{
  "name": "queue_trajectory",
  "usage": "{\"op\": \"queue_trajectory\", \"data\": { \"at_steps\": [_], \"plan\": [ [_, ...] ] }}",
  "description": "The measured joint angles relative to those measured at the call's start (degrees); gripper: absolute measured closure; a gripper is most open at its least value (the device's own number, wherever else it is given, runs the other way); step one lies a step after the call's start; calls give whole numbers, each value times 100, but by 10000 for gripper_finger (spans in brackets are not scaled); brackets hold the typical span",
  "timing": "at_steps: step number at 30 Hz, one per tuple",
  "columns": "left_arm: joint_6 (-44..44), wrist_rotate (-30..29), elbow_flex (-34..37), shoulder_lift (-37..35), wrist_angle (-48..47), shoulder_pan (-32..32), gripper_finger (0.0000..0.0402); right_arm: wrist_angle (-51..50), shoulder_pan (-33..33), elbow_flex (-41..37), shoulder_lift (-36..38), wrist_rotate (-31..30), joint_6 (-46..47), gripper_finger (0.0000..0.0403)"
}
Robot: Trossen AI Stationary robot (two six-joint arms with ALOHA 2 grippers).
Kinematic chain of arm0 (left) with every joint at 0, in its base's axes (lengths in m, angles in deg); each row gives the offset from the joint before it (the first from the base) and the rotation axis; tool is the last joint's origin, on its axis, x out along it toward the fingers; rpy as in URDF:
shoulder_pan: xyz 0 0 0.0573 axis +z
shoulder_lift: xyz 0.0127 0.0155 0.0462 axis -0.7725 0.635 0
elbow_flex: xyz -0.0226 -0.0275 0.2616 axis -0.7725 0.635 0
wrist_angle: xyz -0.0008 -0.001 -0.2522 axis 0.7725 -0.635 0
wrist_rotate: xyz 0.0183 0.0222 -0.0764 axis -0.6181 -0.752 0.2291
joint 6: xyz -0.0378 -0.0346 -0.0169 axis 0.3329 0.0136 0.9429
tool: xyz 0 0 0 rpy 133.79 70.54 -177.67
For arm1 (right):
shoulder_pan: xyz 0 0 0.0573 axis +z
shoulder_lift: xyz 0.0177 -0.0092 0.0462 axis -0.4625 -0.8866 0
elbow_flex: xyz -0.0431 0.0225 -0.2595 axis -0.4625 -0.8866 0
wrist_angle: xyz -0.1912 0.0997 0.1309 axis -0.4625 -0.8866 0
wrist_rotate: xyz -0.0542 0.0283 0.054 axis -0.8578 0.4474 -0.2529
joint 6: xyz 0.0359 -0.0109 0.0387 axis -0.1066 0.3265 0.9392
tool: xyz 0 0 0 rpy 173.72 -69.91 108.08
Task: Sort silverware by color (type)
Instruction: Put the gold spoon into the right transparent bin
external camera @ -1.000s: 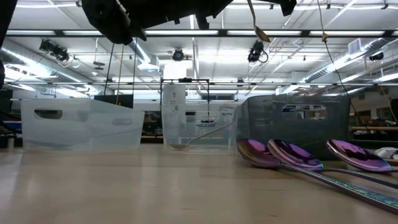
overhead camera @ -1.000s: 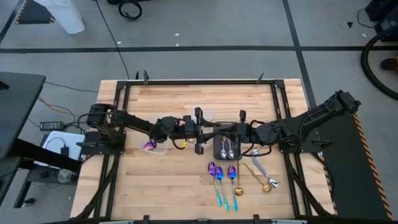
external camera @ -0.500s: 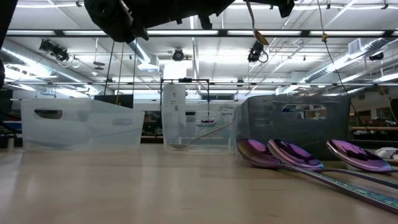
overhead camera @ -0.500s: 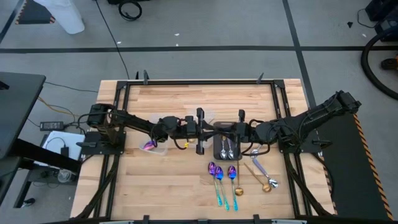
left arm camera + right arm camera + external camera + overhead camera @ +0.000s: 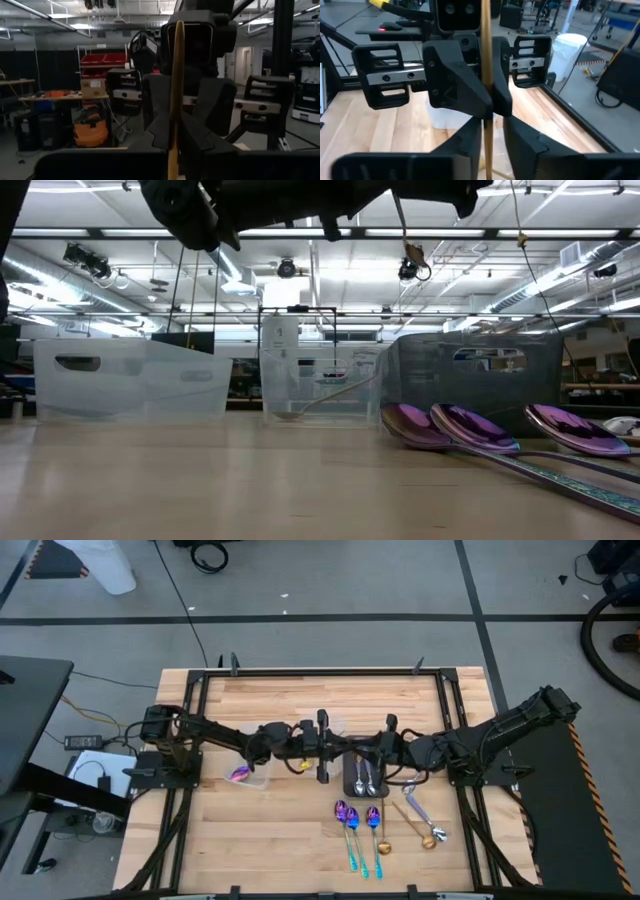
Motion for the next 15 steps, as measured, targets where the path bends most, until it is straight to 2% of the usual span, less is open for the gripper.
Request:
{"op": "queue_trajectory", "data": {
  "at_steps": [7, 11, 15],
  "plan": [
    [159, 123, 2, -39, -711, 142, 377, -648, 4, 0, 2, -63, 673, 244],
    [241, 165, 4, -105, -1186, 272, 377, -1029, 6, 2, 4, -60, 1110, 227],
    [446, 479, 7, -105, -1515, 433, 377, -1330, 17, 2, 4, -54, 1446, 224]
  ]
}}
